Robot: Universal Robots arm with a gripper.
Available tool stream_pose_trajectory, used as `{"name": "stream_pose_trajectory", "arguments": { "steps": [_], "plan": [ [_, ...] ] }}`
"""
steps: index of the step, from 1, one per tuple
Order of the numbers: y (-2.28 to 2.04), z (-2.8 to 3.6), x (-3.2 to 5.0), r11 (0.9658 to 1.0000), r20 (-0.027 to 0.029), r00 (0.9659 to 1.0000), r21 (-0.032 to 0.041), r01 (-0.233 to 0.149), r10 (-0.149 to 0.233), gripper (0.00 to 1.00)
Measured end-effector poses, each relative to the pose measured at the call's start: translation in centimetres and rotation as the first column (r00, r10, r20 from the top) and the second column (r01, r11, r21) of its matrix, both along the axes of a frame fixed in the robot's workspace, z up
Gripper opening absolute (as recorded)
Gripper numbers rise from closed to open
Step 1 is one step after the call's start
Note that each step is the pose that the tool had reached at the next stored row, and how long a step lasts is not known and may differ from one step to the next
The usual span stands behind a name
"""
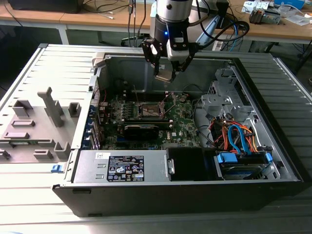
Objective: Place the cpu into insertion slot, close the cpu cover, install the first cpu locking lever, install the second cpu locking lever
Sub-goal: 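Place the cpu into insertion slot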
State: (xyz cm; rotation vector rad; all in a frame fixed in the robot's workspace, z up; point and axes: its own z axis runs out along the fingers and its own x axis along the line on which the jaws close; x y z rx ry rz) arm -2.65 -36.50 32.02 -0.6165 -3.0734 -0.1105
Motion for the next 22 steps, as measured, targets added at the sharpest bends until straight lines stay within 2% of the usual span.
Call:
{"name": "stream_pose_trajectory", "arguments": {
  "steps": [22],
  "plan": [
    [0.00,-0.07,0.00,0.9999,-0.0001,0.9999,0.0000,0.012,-0.012,0.55]
  ]
}}
